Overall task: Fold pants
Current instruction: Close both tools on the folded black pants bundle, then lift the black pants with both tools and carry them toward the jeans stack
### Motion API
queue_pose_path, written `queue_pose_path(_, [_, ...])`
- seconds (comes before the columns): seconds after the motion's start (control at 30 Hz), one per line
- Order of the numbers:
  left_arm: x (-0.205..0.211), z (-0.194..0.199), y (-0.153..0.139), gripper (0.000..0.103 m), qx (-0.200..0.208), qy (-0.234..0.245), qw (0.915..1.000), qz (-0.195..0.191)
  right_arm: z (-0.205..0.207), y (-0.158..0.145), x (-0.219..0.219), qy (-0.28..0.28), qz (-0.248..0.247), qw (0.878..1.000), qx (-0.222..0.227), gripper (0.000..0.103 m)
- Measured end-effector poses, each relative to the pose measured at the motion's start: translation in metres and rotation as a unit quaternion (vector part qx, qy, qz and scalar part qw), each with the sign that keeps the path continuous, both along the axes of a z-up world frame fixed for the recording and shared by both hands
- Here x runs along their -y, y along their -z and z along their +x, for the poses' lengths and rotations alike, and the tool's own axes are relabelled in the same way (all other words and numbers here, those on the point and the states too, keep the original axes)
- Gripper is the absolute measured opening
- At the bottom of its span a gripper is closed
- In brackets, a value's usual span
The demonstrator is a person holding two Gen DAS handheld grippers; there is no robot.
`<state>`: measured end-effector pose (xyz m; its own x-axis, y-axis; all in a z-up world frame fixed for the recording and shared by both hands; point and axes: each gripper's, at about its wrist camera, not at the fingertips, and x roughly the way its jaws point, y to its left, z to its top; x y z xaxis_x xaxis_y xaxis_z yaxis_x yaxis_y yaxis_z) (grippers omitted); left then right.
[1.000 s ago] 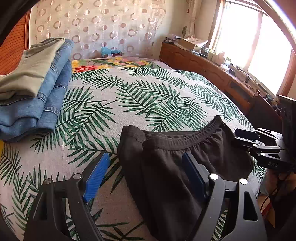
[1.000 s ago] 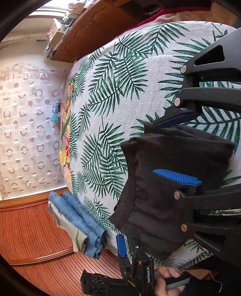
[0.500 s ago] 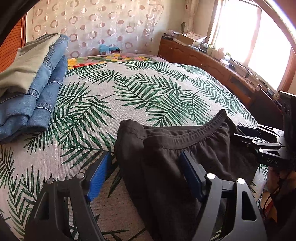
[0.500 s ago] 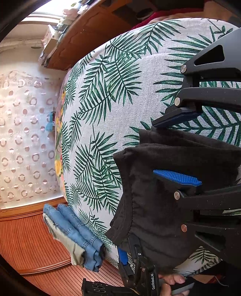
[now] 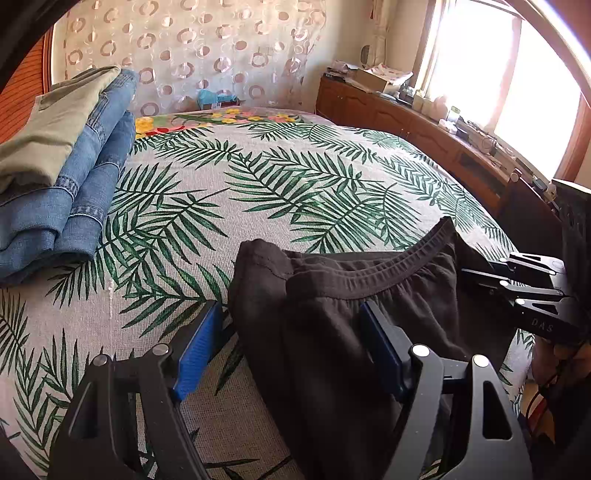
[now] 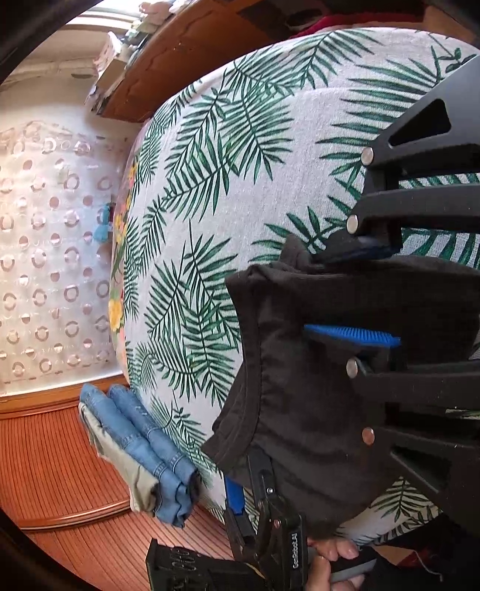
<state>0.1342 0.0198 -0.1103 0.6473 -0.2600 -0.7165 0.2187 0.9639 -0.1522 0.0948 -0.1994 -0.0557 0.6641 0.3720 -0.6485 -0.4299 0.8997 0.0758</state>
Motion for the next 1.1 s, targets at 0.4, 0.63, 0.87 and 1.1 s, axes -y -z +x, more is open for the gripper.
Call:
queue_pose_path(0.4, [0.003,-0.003,-0.008,0.031,0.001,0.028,0.9993,-0.026,0.0,0.001,0.005,-0.01,0.021,1.0,-0.002,0.012])
queue_pose_path(0.63, [0.005,-0.027,-0.037,0.018,0.053,0.038,0.9968,-0.046,-0.015,-0.007,0.013,-0.017,0.051,0.998,0.026,0.01])
queue_pose_path(0.87, [0.011,-0.046,-0.065,0.015,0.101,0.039,0.9936,-0.034,-0.036,-0.024,0.016,-0.026,0.058,0.996,0.065,0.01])
queue_pose_path(1.1, [0.006,-0.053,-0.092,0.015,0.138,0.032,0.9894,-0.033,-0.047,-0.045,0.019,-0.03,0.055,0.993,0.097,0.01])
